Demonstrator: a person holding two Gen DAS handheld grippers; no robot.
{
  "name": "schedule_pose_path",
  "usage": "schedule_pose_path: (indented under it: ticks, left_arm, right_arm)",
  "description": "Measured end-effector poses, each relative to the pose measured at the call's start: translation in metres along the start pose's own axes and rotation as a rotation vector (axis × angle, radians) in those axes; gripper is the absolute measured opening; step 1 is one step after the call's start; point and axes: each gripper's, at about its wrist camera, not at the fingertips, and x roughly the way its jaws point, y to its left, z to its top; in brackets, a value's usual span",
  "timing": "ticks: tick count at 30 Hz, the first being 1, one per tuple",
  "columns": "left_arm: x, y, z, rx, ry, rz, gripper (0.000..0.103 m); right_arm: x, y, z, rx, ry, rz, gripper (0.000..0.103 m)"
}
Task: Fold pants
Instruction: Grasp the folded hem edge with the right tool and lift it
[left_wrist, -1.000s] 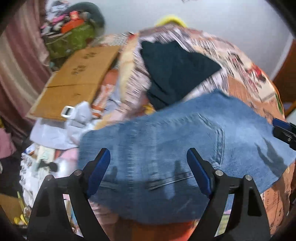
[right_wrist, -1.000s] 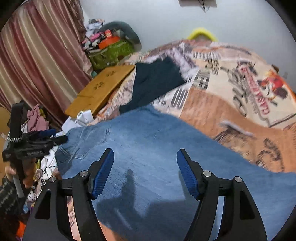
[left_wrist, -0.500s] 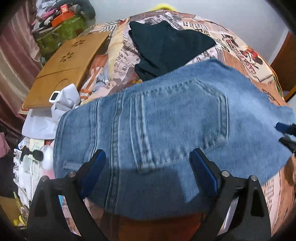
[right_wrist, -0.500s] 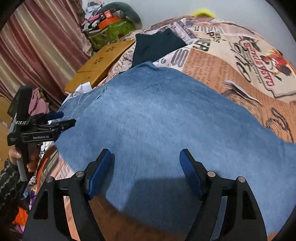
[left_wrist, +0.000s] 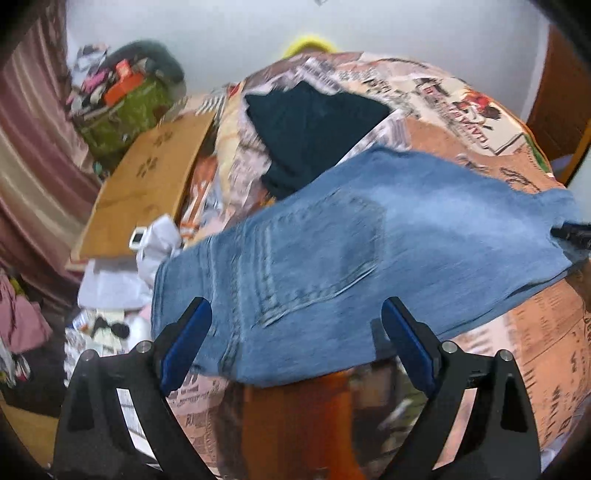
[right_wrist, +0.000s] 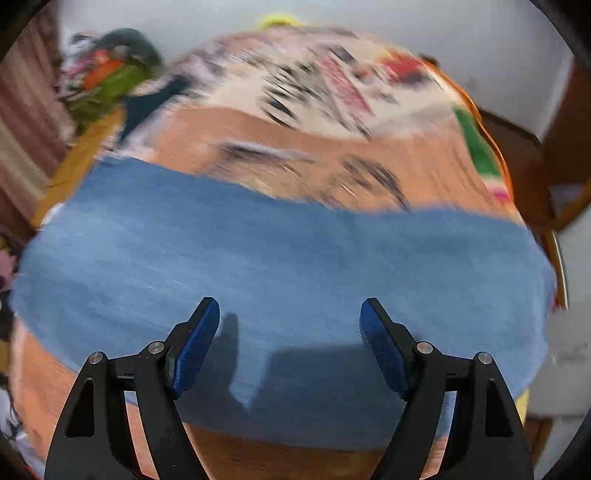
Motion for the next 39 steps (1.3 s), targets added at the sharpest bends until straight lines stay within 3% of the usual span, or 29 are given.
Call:
schedule_pose_path:
  ticks: [5,10,15,17,22,29,35,37,39]
  left_arm:
    - [-0.002,-0.042,0.029,0.063,-0.022,-0.015,0.094]
    - [0.021,-0.092,0.045,0.087,0.035,-0.098,0.095]
    - [0.049,-0.14,0.043,0.184,0.119,-0.136,0.095]
    - [0.055,-0.151,0.044,0.195,0.112,-0.134,0.096]
    - [0.074,-0.154,0.054,0.131,0.185,-0.213,0.099]
    - [0.081,-0.172,0.06,0.169,0.171,-0.197,0.101]
    - [0.082,-0.176,0.061,0.175,0.164,-0.207,0.101]
    - [0.081,-0.176,0.061,0.176,0.158,-0.2,0.101]
    - [0.081,-0.176,0.061,0.172,0.158,-0.198,0.101]
  right_arm:
    - [-0.015,-0.026,-0.029,0.042,-0.029,0.066,0.076]
    - [-0.04,-0.029,-0.052,0.027,-0.065,0.067,0.076]
    - [-0.069,-0.071,-0.072,0.148,-0.125,0.09,0.076]
    - [-0.073,-0.093,-0.077,0.225,-0.134,0.111,0.076]
    - [-0.056,-0.145,-0.086,0.416,-0.106,0.154,0.076]
    - [-0.032,-0.19,-0.082,0.633,-0.125,0.253,0.076]
    - [-0.028,-0.209,-0.066,0.686,-0.148,0.207,0.076]
    - [-0.029,-0.217,-0.062,0.696,-0.168,0.174,0.069]
    - [-0.028,-0.224,-0.059,0.714,-0.186,0.155,0.049]
